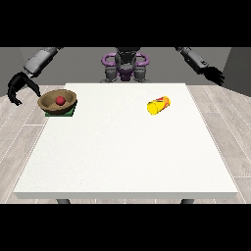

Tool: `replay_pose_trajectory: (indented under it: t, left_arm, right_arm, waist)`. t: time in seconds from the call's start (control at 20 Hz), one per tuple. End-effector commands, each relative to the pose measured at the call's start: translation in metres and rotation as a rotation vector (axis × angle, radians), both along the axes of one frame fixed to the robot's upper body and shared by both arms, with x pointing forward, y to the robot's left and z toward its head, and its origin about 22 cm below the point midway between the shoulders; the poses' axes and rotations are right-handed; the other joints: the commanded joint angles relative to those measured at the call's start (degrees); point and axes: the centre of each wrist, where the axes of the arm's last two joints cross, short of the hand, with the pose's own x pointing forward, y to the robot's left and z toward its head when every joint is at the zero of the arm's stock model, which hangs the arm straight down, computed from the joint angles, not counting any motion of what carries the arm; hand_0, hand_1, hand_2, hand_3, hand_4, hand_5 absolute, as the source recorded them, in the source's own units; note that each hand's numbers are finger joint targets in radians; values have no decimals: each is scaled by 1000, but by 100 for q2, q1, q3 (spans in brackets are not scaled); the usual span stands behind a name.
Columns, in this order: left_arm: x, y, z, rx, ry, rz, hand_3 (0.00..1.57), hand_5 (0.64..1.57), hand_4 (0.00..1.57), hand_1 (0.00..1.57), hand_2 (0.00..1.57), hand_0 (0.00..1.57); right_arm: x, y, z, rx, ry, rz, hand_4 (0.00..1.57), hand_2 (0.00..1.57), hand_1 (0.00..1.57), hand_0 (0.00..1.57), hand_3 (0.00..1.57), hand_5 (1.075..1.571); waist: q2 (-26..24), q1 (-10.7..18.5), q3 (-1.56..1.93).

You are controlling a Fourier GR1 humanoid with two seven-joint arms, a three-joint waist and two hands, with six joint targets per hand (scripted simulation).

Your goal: Pick the cup and pour the ball into the bowl, then pick the bowl and place it on the pad

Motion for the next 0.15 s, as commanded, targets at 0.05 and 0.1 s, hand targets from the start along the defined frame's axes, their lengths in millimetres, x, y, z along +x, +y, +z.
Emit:
replay_pose_trajectory:
  t: [0.05,0.1]
  left_arm:
    - [-2,3,-6,-14,94,22,0,1213,883,0,0,0]
    - [-6,1,-31,-13,163,16,0,1213,883,0,0,0]
  right_arm:
    - [24,33,-21,88,-74,148,272,422,0,0,321,1315]
    - [36,47,-15,99,-78,206,501,102,0,0,369,1371]
  waist:
    - [-603,-119,-6]
    - [-913,-208,-28]
